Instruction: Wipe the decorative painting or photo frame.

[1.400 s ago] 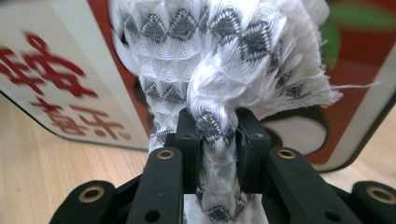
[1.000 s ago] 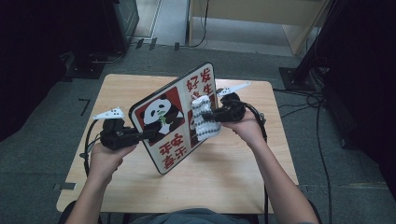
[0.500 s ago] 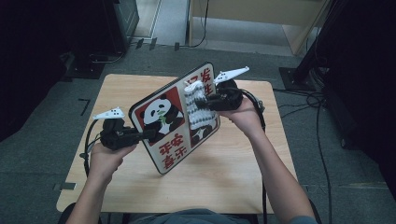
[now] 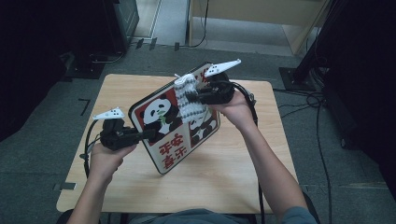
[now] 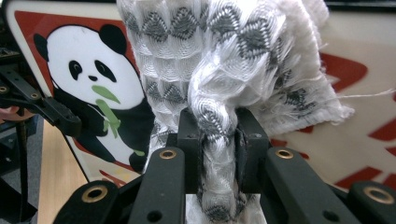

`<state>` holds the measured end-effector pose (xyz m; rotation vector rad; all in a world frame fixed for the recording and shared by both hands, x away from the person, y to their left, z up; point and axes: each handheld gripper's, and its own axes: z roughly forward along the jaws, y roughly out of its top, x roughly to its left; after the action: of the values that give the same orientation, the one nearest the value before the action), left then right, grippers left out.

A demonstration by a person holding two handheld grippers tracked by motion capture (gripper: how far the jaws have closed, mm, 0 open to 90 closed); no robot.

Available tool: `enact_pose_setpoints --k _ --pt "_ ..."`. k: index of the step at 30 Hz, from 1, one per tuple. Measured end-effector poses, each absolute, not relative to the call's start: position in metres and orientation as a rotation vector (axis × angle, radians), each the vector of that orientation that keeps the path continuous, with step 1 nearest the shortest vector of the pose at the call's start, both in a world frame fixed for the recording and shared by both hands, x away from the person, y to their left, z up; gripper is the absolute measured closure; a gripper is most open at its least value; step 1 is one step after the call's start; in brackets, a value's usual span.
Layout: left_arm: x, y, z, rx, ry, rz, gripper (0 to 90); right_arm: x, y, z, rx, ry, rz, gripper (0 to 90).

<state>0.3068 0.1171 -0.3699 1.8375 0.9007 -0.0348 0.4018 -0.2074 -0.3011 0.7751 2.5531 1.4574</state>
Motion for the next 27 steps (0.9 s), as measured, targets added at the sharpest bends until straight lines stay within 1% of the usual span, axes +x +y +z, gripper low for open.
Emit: enact_pose_setpoints --k 10,27 --pt "0.307 0.117 -0.371 1.837 0.891 -0.038 76.9 0.406 -0.208 -0.308 0.791 2.577 1.498 76.1" --pt "0.307 0.116 -0.370 1.845 0.880 -0.037 76.7 0.404 -0.211 -0.320 0.794 2.595 1.474 75.6"
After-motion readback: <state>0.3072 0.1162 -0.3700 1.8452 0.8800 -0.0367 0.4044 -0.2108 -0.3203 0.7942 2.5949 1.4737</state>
